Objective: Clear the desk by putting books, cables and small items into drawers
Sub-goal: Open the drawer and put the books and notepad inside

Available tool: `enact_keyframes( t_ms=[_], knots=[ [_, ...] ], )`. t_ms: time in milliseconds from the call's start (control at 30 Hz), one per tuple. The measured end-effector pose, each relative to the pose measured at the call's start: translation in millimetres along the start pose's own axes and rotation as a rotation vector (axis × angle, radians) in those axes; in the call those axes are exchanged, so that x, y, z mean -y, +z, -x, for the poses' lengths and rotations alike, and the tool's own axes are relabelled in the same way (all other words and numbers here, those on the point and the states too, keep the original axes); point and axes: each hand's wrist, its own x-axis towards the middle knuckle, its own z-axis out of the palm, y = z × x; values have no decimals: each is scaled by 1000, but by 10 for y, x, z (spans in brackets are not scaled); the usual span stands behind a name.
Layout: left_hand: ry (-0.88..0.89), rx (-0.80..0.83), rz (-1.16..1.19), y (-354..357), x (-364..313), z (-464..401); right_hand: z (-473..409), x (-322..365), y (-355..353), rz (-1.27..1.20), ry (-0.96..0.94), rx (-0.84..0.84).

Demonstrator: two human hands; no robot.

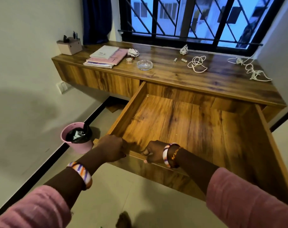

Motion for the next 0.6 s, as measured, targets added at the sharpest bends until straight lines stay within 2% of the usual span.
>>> enact_keyframes(
  t_ms=[100, 200, 267, 300, 400, 500, 600],
  knots=[
    [188, 83, 125, -80, 228, -184, -144, -85, -145, -136, 11, 138],
    [337, 327, 468, -135, 598, -450, -492, -99, -343, -270, 95, 316],
    [332, 511, 749, -232, 1009, -731, -902, -49, -617, -314, 81, 301],
    [334, 520, 810, -323, 1266, -908, -1151, -3, -811, -326, 56, 256],
    [273, 201, 808, -674, 2147, -1487, -1910, 190, -1449, -429, 0, 59],
    [81, -69, 936, -991, 3123, -2050, -2719, 340, -1980, -527, 49, -162],
    [-120, -347, 1010, -1217, 4050, -2704, -3566, 347, -2438, -491, 120, -433]
  ],
)
